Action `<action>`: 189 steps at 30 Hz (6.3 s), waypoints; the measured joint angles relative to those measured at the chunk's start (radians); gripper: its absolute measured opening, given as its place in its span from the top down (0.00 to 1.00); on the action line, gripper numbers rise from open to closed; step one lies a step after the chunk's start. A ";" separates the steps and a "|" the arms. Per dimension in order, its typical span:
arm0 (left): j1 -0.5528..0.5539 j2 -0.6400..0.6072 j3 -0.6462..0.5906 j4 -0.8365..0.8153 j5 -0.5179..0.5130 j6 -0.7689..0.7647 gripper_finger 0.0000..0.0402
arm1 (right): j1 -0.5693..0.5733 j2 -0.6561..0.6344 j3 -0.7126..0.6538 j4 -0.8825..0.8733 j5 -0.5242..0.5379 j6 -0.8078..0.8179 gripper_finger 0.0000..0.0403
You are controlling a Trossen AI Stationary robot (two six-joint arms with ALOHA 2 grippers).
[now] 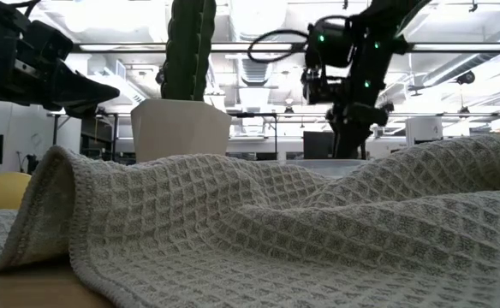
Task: Pick and placing Produce into tupperware
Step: Put the top blueberry into the transparent bin
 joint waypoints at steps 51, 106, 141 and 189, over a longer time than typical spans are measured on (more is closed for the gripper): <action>0.000 0.000 0.000 0.000 -0.030 0.001 1.00 | -0.093 0.002 -0.209 0.241 -0.130 -0.017 0.60; 0.000 0.000 0.000 0.000 -0.045 0.005 1.00 | -0.095 0.058 -0.237 0.290 -0.128 -0.037 0.67; 0.000 0.000 0.000 0.000 -0.049 0.005 1.00 | -0.095 0.042 -0.240 0.276 -0.124 -0.044 0.88; 0.000 0.000 0.000 0.000 -0.052 0.004 1.00 | 0.195 -0.134 -0.008 0.136 -0.239 0.134 0.89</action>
